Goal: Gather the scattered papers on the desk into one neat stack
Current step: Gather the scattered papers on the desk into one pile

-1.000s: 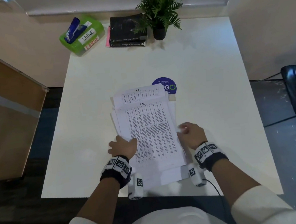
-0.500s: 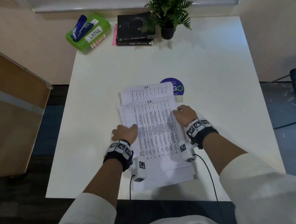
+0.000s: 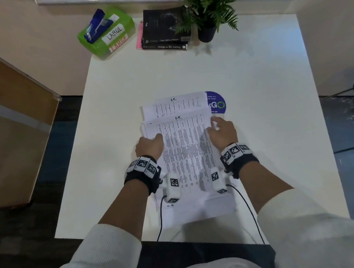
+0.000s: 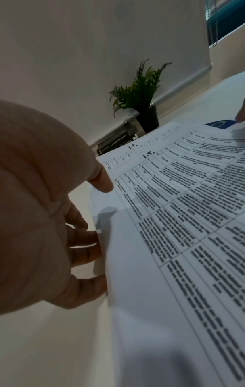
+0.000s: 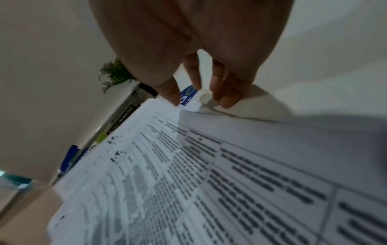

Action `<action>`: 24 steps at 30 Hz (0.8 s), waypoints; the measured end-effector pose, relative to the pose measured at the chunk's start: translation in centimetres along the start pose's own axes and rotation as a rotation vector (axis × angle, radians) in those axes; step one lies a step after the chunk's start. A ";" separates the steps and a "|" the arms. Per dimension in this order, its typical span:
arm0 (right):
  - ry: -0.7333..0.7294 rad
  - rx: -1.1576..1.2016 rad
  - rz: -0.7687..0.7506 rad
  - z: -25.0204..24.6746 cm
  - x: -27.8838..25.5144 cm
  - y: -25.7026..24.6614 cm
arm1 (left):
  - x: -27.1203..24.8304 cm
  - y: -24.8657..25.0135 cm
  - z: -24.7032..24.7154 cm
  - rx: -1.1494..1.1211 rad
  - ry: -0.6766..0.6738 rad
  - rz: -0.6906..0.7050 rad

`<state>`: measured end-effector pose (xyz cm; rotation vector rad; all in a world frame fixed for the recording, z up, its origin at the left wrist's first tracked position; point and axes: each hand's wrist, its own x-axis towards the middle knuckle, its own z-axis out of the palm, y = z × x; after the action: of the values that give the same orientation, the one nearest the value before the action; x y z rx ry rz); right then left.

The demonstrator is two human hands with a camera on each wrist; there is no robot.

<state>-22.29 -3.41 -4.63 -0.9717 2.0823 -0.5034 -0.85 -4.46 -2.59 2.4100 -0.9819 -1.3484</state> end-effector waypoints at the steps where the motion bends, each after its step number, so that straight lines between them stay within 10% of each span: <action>1: 0.028 0.029 0.041 -0.1 0.1 0.2 | 0.0 0.0 -0.2 -0.008 0.004 0.002; 11: -0.140 0.043 0.288 -0.9 0.9 0.3 | 0.3 0.6 -0.4 -0.090 -0.077 -0.066; 24: -0.020 -0.189 0.130 1.5 -1.1 -0.5 | -1.3 0.7 1.1 0.117 -0.026 -0.066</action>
<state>-20.49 -2.90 -4.75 -0.9356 2.1872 -0.2320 -2.58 -4.03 -1.98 2.5374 -1.0240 -1.3839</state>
